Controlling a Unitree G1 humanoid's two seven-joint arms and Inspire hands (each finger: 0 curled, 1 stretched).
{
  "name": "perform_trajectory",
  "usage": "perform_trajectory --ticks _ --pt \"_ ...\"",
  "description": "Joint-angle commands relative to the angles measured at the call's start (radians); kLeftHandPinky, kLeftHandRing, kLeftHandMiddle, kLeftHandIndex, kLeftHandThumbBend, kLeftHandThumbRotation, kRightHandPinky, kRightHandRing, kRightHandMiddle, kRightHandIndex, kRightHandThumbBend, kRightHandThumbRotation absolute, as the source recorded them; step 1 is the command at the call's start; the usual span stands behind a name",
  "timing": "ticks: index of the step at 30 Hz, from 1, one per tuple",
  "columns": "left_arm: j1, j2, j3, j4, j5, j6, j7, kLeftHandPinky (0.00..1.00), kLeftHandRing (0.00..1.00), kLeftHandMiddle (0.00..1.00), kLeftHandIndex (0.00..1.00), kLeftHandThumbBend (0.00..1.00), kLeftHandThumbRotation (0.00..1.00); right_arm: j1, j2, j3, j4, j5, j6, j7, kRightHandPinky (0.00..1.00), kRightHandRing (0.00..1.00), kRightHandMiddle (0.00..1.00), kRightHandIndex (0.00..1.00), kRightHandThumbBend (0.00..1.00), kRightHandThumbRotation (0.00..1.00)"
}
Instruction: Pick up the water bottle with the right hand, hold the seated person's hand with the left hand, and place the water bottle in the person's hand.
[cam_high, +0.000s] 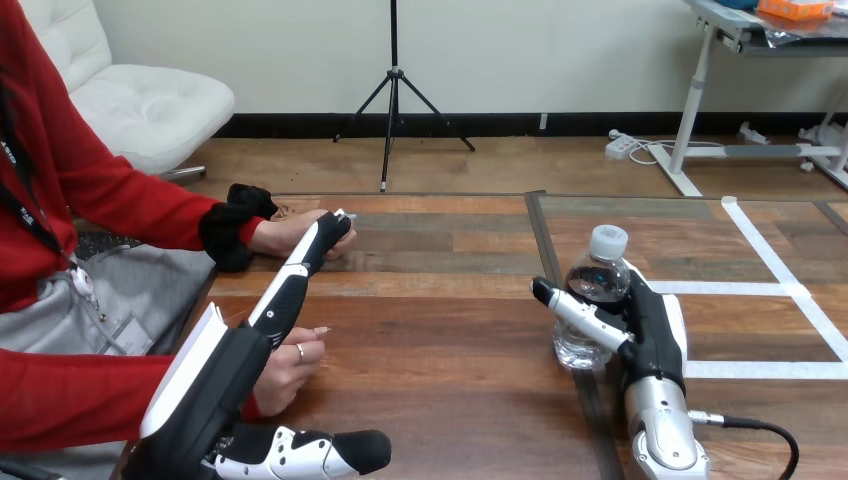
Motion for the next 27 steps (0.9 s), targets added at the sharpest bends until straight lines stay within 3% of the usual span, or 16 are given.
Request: perform_trajectory --ticks 1,7,14,27 --pt "-0.055 0.007 0.006 0.008 -0.009 -0.017 -0.002 1.0 1.0 1.0 1.0 1.0 0.63 -0.037 -0.008 -0.005 -0.008 0.004 0.008 -0.035 0.6 0.61 0.64 0.63 0.94 0.09" --pt "-0.056 0.006 0.006 0.008 -0.004 -0.015 -0.001 1.0 1.0 1.0 1.0 1.0 0.63 -0.038 0.0 -0.017 -0.006 0.018 0.016 -0.039 0.44 0.47 0.5 0.46 0.86 0.02" --pt "-0.059 0.002 0.004 0.004 -0.003 -0.01 0.0 1.0 1.0 1.0 1.0 1.0 0.63 -0.04 0.009 -0.031 -0.005 0.039 0.021 -0.028 0.33 0.36 0.39 0.36 0.81 0.0" --pt "-0.065 -0.002 0.002 0.004 0.003 -0.005 0.003 1.0 1.0 1.0 1.0 1.0 0.63 -0.043 0.016 -0.046 -0.004 0.055 0.023 -0.015 0.29 0.31 0.33 0.33 0.76 0.0"
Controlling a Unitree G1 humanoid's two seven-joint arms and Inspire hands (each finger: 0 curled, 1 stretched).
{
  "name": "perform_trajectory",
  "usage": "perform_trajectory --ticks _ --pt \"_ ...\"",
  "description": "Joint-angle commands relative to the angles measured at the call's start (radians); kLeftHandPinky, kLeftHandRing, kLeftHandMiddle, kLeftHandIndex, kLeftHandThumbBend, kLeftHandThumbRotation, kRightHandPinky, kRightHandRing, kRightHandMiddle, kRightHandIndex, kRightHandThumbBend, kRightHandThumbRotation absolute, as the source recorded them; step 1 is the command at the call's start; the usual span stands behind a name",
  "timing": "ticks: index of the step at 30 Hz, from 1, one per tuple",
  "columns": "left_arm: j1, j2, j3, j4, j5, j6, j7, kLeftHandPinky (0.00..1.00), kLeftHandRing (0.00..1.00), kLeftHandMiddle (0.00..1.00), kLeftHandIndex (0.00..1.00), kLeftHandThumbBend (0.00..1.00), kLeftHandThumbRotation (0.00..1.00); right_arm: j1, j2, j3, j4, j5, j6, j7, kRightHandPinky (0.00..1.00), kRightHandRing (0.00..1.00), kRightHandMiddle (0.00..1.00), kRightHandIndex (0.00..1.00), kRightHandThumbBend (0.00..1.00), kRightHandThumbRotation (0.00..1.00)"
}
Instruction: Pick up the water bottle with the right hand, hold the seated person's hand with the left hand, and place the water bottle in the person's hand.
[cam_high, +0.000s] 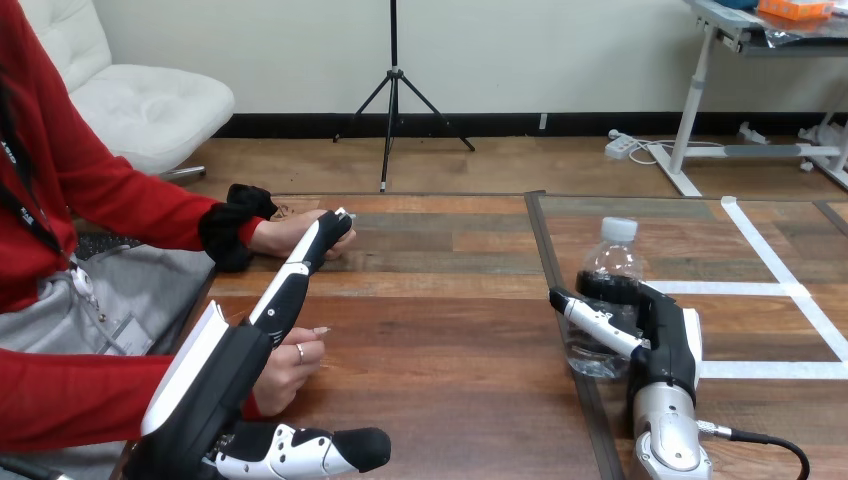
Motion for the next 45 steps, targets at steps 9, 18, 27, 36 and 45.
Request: perform_trajectory --ticks 9,18,27,36,45 --pt "-0.061 -0.002 0.001 0.003 0.0 -0.007 0.005 1.0 1.0 1.0 1.0 1.0 0.63 -0.043 0.009 -0.014 -0.005 0.018 -0.001 0.019 0.3 0.31 0.33 0.32 0.75 0.0" --pt "-0.073 -0.006 -0.002 0.016 -0.008 -0.018 0.002 1.0 1.0 1.0 1.0 1.0 0.62 -0.045 0.006 -0.021 -0.006 0.026 -0.004 0.029 0.3 0.32 0.33 0.32 0.75 0.0" --pt "-0.077 -0.008 -0.005 0.016 -0.014 -0.007 0.001 1.0 1.0 1.0 1.0 1.0 0.61 -0.045 -0.003 -0.018 -0.011 0.025 -0.011 0.043 0.31 0.32 0.33 0.32 0.74 0.0" --pt "-0.082 -0.016 -0.005 0.016 0.004 0.003 0.01 1.0 1.0 1.0 1.0 1.0 0.6 -0.046 -0.012 -0.018 -0.021 0.028 -0.03 0.075 0.32 0.34 0.35 0.32 0.73 0.0" --pt "-0.083 -0.016 0.007 0.003 0.028 0.026 0.02 1.0 1.0 1.0 1.0 1.0 0.6 -0.049 -0.018 -0.007 -0.043 0.022 -0.063 0.095 0.33 0.34 0.35 0.32 0.73 0.0"
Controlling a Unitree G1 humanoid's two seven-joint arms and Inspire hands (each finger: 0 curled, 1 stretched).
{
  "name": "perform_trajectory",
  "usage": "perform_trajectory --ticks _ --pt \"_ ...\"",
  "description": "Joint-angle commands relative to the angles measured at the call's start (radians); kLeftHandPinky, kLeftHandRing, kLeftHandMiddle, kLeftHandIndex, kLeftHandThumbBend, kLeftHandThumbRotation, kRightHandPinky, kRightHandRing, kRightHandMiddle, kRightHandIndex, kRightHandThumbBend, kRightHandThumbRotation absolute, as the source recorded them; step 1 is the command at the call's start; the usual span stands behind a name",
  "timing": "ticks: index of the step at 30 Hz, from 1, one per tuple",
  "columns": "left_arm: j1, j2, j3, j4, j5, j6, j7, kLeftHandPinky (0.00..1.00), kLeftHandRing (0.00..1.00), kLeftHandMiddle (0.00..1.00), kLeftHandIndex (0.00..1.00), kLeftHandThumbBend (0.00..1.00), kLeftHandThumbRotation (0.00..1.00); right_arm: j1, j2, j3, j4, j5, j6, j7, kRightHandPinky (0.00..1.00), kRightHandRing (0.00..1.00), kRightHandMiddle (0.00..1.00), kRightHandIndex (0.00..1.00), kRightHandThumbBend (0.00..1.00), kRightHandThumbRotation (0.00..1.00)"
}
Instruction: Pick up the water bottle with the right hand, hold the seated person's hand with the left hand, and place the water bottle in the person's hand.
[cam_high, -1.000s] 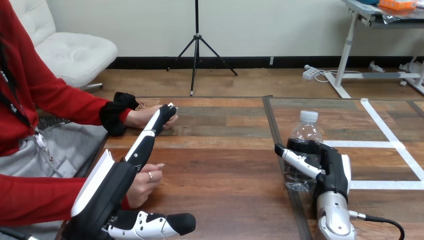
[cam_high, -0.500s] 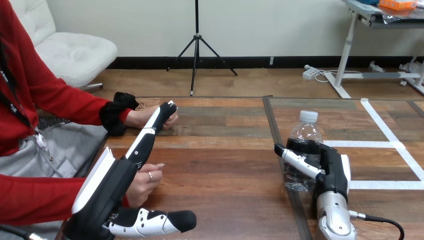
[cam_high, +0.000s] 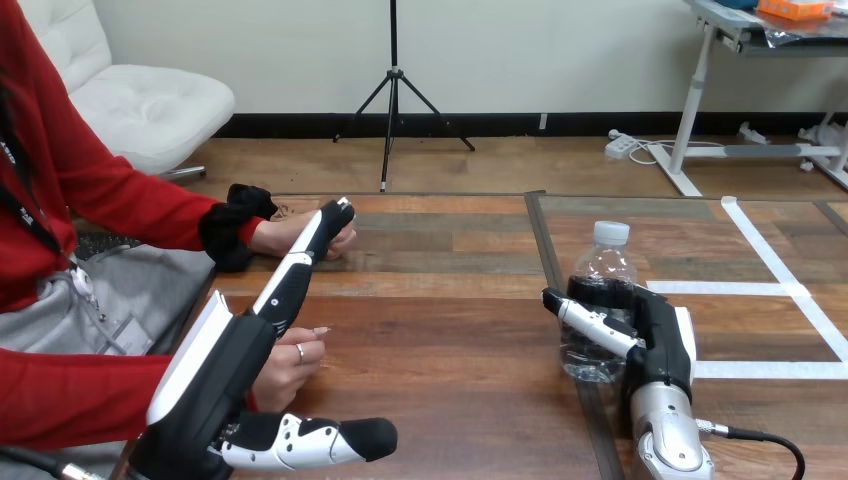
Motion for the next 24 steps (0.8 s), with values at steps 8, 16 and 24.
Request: perform_trajectory --ticks 8,16,24 --pt "-0.058 0.006 0.018 -0.039 0.002 0.077 0.018 1.0 1.0 1.0 1.0 1.0 0.53 -0.047 -0.014 -0.002 -0.071 0.02 -0.114 0.072 0.33 0.33 0.33 0.3 0.71 0.0" --pt "-0.08 0.02 0.057 -0.029 0.083 0.066 0.058 0.94 0.99 1.0 1.0 1.0 0.46 -0.044 -0.009 0.005 -0.106 0.026 -0.153 0.107 0.3 0.3 0.31 0.29 0.71 0.0" --pt "-0.091 0.067 0.09 -0.041 0.131 0.111 0.06 0.92 0.99 1.0 1.0 1.0 0.42 -0.027 0.01 0.01 -0.159 0.048 -0.191 0.158 0.28 0.28 0.3 0.29 0.69 0.0"
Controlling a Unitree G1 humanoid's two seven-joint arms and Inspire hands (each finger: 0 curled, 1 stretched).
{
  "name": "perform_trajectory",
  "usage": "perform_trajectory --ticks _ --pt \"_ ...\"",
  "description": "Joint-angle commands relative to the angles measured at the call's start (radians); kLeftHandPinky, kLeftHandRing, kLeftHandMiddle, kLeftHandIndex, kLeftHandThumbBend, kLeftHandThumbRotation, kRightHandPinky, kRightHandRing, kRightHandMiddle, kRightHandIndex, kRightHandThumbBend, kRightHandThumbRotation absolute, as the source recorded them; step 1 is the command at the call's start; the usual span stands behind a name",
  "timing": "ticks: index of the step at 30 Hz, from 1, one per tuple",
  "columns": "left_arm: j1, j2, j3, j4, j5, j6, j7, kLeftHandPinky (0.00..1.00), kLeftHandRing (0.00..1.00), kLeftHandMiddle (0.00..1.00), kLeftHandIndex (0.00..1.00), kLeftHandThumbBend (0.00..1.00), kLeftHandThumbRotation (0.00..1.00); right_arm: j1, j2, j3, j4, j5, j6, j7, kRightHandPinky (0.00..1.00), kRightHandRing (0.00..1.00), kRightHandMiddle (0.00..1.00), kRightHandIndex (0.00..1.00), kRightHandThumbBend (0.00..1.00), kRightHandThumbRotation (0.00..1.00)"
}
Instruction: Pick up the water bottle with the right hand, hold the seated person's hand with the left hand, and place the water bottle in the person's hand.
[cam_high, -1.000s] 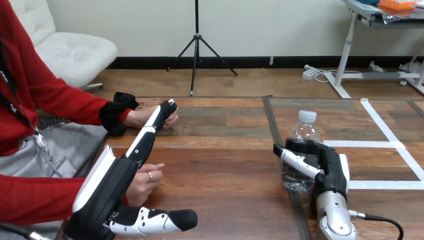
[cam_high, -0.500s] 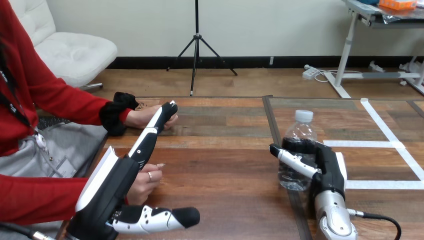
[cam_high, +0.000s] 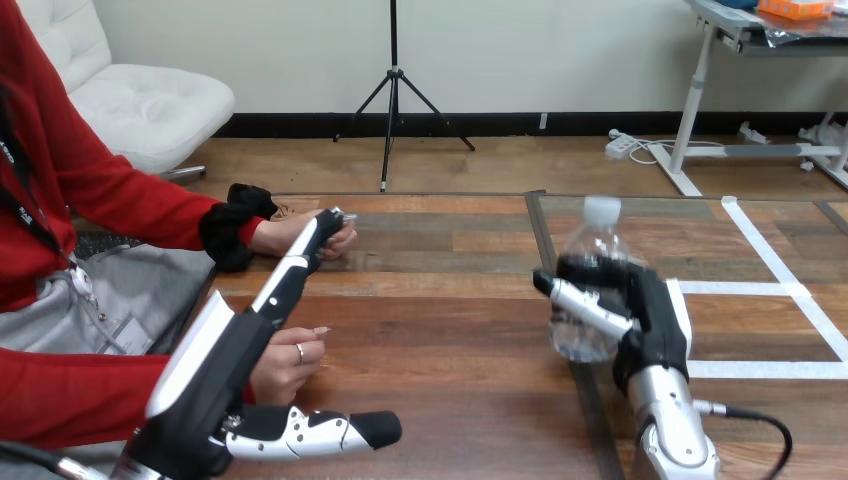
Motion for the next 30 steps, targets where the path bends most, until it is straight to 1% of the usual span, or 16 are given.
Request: perform_trajectory --ticks 1,3,7,9,11,16,19,22,25,28,30 --pt "-0.073 0.048 0.047 -0.041 0.03 0.029 0.017 0.92 0.99 1.0 1.0 1.0 0.42 -0.034 0.008 0.009 -0.101 0.018 -0.066 0.026 0.27 0.28 0.3 0.29 0.69 0.0" --pt "-0.073 0.067 0.059 -0.049 0.052 0.047 0.018 0.92 0.98 0.99 1.0 1.0 0.42 -0.027 0.013 0.014 -0.118 0.017 -0.074 0.024 0.27 0.28 0.3 0.29 0.69 0.0" --pt "-0.078 0.092 0.074 -0.06 0.067 0.074 0.011 0.92 0.98 0.99 0.99 1.0 0.4 -0.017 0.017 0.027 -0.143 0.004 -0.087 0.016 0.27 0.27 0.3 0.29 0.71 0.0" --pt "-0.078 0.11 0.084 -0.078 0.079 0.107 0.004 0.92 0.97 0.98 0.99 1.0 0.39 -0.011 0.023 0.03 -0.161 0.008 -0.086 0.022 0.26 0.28 0.3 0.29 0.71 0.0" --pt "-0.08 0.127 0.091 -0.086 0.084 0.126 -0.002 0.91 0.97 0.98 0.98 1.0 0.38 -0.004 0.029 0.034 -0.178 0.012 -0.087 0.029 0.26 0.28 0.3 0.29 0.71 0.0" --pt "-0.092 0.165 0.099 -0.088 0.088 0.146 -0.017 0.92 0.97 0.98 0.98 1.0 0.35 0.009 0.041 0.041 -0.212 0.018 -0.088 0.037 0.26 0.27 0.3 0.29 0.71 0.0" --pt "-0.098 0.185 0.104 -0.092 0.079 0.168 -0.033 0.92 0.97 0.98 0.98 1.0 0.33 0.017 0.054 0.04 -0.234 0.037 -0.086 0.057 0.25 0.27 0.3 0.29 0.72 0.0" --pt "-0.108 0.206 0.108 -0.081 0.081 0.17 -0.041 0.93 0.97 0.98 0.98 1.0 0.32 0.028 0.063 0.046 -0.263 0.036 -0.076 0.053 0.25 0.26 0.3 0.29 0.73 0.0" --pt "-0.119 0.232 0.11 -0.072 0.087 0.172 -0.05 0.93 0.97 0.98 0.99 1.0 0.31 0.039 0.071 0.052 -0.289 0.043 -0.071 0.061 0.25 0.26 0.3 0.29 0.74 0.0" --pt "-0.133 0.252 0.11 -0.051 0.09 0.159 -0.053 0.93 0.97 0.98 0.99 1.0 0.31 0.051 0.083 0.055 -0.322 0.064 -0.055 0.081 0.24 0.26 0.29 0.29 0.74 0.0" --pt "-0.141 0.267 0.112 -0.035 0.092 0.154 -0.058 0.93 0.97 0.98 0.99 1.0 0.31 0.061 0.089 0.062 -0.345 0.063 -0.05 0.083 0.24 0.26 0.29 0.29 0.74 0.0"
